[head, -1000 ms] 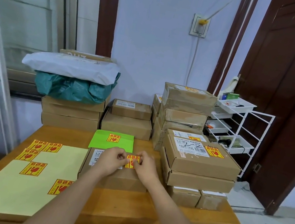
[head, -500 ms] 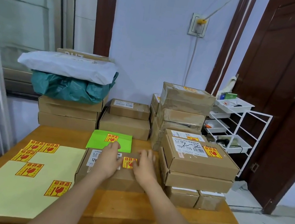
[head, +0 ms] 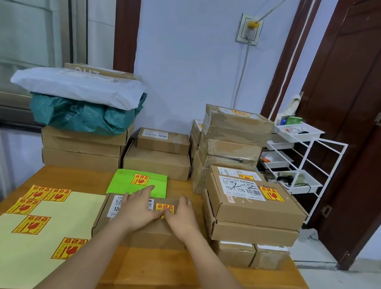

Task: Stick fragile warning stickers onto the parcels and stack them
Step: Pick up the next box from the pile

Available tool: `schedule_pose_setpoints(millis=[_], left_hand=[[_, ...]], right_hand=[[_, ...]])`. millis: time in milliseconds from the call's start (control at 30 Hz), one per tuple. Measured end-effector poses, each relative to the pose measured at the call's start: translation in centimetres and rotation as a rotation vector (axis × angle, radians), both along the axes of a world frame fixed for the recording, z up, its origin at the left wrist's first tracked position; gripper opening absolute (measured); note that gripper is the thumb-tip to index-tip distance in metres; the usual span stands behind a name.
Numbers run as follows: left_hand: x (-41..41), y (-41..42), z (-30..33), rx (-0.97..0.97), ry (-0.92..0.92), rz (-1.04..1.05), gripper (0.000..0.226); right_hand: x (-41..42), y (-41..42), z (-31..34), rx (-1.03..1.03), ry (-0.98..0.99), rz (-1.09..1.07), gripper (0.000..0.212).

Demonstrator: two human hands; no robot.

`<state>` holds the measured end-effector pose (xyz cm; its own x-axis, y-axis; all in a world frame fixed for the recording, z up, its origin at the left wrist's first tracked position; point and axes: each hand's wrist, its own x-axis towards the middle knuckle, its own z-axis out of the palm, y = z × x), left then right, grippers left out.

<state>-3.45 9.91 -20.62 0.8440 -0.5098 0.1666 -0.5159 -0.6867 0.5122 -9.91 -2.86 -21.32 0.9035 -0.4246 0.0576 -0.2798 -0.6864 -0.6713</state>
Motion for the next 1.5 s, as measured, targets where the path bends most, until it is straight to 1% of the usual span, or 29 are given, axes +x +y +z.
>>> schedule_pose_setpoints(millis=[200, 467, 600, 700, 833, 1000, 1233, 1333, 1400, 1500], left_hand=[[0.3, 0.6, 0.4, 0.014, 0.096, -0.083, 0.076], [0.2, 0.6, 0.5, -0.107, 0.143, -0.051, 0.07], [-0.1, 0.5, 0.5, -0.101, 0.145, -0.03, 0.07], [-0.1, 0.5, 0.4, -0.1, 0.137, -0.002, 0.071], [0.2, 0.3, 0.2, -0.096, 0.123, 0.018, 0.072], [0.0, -0.1, 0.4, -0.051, 0.054, 0.054, 0.072], [-0.4, -0.6, 0.4, 0.077, -0.03, 0.077, 0.073], [-0.3, -0.6, 0.4, 0.082, -0.035, 0.072, 0.068], [-0.2, -0.7, 0.4, 0.063, -0.031, 0.052, 0.062], [0.0, -0.6, 0.4, 0.028, -0.003, 0.036, 0.055]], right_hand=[[0.1, -0.3, -0.4, 0.08, -0.025, 0.009, 0.075], [0.0, -0.5, -0.5, 0.109, -0.049, 0.029, 0.06], [-0.1, -0.3, -0.2, 0.086, -0.014, 0.027, 0.055], [0.1, -0.2, -0.1, 0.066, -0.002, 0.015, 0.051], [0.5, -0.3, -0.4, 0.054, 0.002, -0.011, 0.037], [0.7, -0.3, -0.3, 0.042, 0.002, -0.025, 0.039], [0.7, -0.2, -0.2, 0.015, 0.013, -0.044, 0.044], [0.8, -0.2, -0.3, 0.0, 0.025, -0.037, 0.041], [0.9, -0.4, -0.3, -0.013, 0.027, -0.029, 0.035], [0.9, -0.5, -0.3, -0.03, 0.035, -0.016, 0.032]])
